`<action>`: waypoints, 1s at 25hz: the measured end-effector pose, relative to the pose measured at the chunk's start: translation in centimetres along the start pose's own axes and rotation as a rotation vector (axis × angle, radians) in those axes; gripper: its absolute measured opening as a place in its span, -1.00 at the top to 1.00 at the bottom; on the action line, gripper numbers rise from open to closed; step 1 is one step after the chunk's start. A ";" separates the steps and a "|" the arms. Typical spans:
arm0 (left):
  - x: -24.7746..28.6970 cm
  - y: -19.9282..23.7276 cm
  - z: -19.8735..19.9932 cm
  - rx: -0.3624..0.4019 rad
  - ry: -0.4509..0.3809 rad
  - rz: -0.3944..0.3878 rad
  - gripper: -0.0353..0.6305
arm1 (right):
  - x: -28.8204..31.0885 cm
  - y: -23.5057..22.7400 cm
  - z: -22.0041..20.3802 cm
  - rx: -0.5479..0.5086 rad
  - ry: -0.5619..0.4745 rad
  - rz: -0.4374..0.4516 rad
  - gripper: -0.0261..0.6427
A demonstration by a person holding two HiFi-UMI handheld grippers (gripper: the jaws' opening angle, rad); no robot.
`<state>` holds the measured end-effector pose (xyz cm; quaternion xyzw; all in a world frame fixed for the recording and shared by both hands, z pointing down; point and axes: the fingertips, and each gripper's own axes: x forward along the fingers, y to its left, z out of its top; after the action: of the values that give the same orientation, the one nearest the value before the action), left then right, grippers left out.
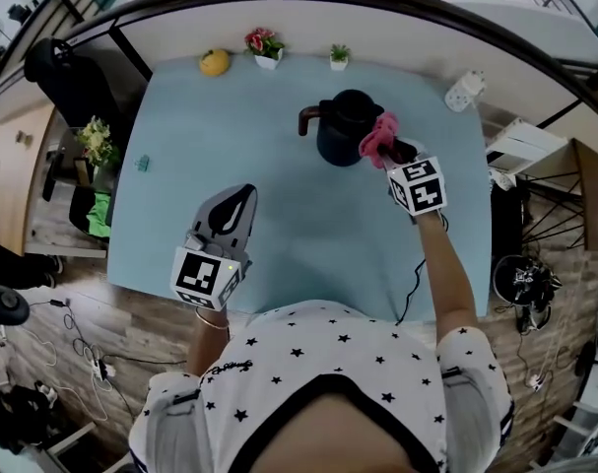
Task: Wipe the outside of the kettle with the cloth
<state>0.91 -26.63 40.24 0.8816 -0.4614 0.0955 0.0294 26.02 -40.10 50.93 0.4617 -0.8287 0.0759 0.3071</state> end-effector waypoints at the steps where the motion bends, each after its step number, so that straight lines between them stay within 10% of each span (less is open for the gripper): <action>1: 0.1 0.0 -0.1 -0.003 0.005 0.004 0.80 | 0.5 0.0 0.0 -0.009 0.004 0.008 0.70; 25: 3.9 0.6 -1.3 -0.022 0.046 -0.050 0.80 | 6.2 0.8 -6.6 0.009 0.182 0.066 0.70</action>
<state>2.40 -29.95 42.30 0.8900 -0.4393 0.1101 0.0521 25.88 -41.43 59.97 0.4265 -0.8118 0.1313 0.3766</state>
